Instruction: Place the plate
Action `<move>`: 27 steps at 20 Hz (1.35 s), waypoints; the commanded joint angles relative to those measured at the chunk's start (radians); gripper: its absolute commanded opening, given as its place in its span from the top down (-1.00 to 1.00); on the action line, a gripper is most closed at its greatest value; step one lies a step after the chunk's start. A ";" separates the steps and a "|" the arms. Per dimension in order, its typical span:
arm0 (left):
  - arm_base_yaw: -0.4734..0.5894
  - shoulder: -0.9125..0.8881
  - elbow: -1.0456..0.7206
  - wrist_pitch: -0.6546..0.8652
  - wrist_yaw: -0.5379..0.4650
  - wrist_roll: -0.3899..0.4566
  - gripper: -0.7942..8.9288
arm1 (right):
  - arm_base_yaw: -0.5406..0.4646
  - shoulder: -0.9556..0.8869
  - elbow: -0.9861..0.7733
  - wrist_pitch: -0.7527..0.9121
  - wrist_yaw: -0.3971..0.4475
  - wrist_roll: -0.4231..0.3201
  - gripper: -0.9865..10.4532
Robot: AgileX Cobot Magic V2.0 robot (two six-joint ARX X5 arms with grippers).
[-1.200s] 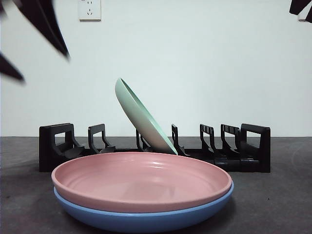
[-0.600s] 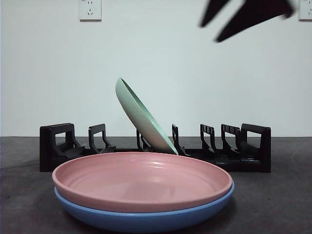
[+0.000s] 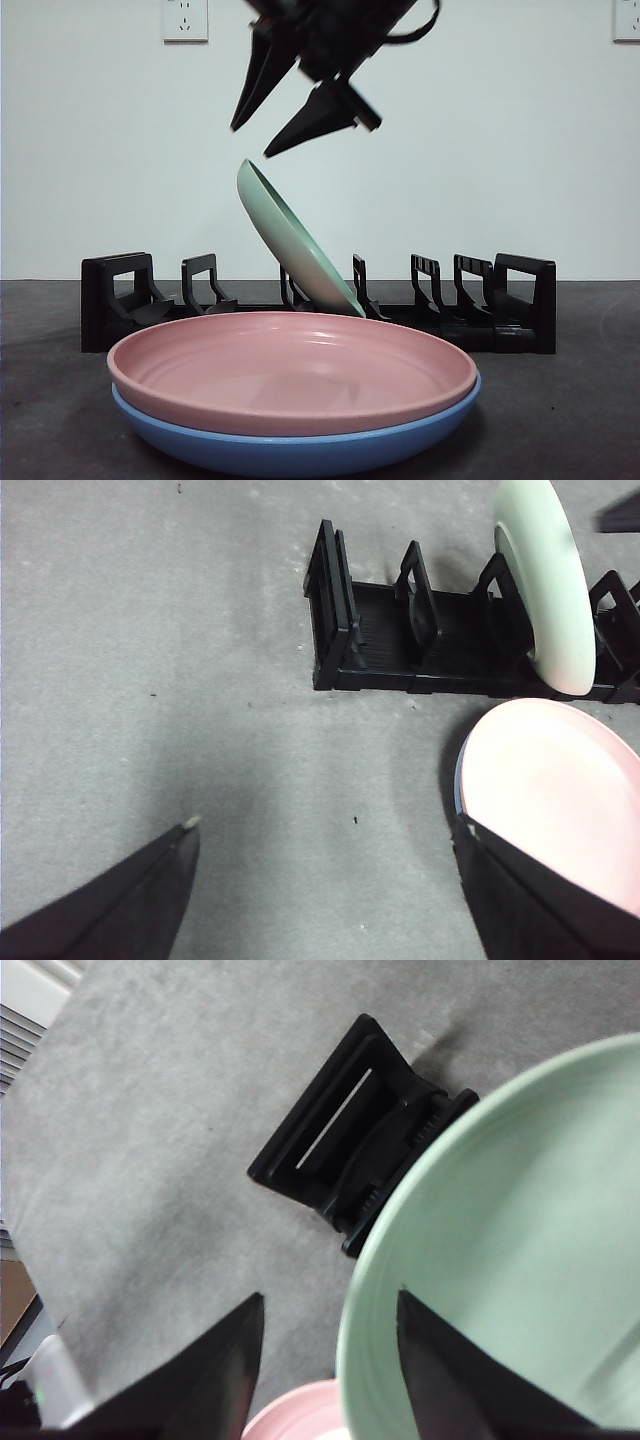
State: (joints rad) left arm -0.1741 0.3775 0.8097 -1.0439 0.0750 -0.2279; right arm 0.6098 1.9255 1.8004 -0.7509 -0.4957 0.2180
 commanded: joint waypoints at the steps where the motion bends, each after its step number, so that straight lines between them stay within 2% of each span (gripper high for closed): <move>1: 0.000 0.001 0.004 0.011 -0.027 -0.001 0.00 | 0.010 0.065 0.053 0.003 -0.001 0.013 0.46; 4: 0.000 0.001 0.004 0.011 -0.054 -0.001 0.00 | 0.010 0.099 0.060 0.002 0.000 0.018 0.48; 6: 0.000 0.001 0.004 0.012 -0.054 -0.001 0.00 | 0.016 0.104 0.060 -0.004 -0.002 0.018 0.64; 7: 0.000 0.001 0.004 0.013 -0.054 -0.001 0.00 | 0.021 0.104 0.060 -0.005 -0.003 0.017 0.79; 13: 0.000 0.001 0.004 0.016 -0.054 -0.001 0.00 | 0.037 0.079 0.068 -0.051 -0.039 0.014 0.81; 17: 0.000 0.001 0.004 0.020 -0.054 -0.001 0.00 | 0.036 -0.041 0.079 -0.127 -0.060 -0.030 0.81; 23: 0.000 0.001 0.004 0.033 -0.054 -0.006 0.00 | 0.050 -0.246 0.076 -0.165 -0.166 -0.129 0.81; 25: 0.000 0.001 0.004 0.038 -0.054 -0.033 0.00 | 0.073 -0.333 0.027 -0.096 -0.175 -0.146 0.81; 27: 0.000 0.001 0.004 0.041 -0.054 -0.050 0.00 | 0.095 -0.455 -0.106 0.021 -0.174 -0.155 0.81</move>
State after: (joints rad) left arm -0.1741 0.3775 0.8097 -1.0138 0.0246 -0.2626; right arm 0.6968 1.4746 1.6829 -0.7414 -0.6609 0.0887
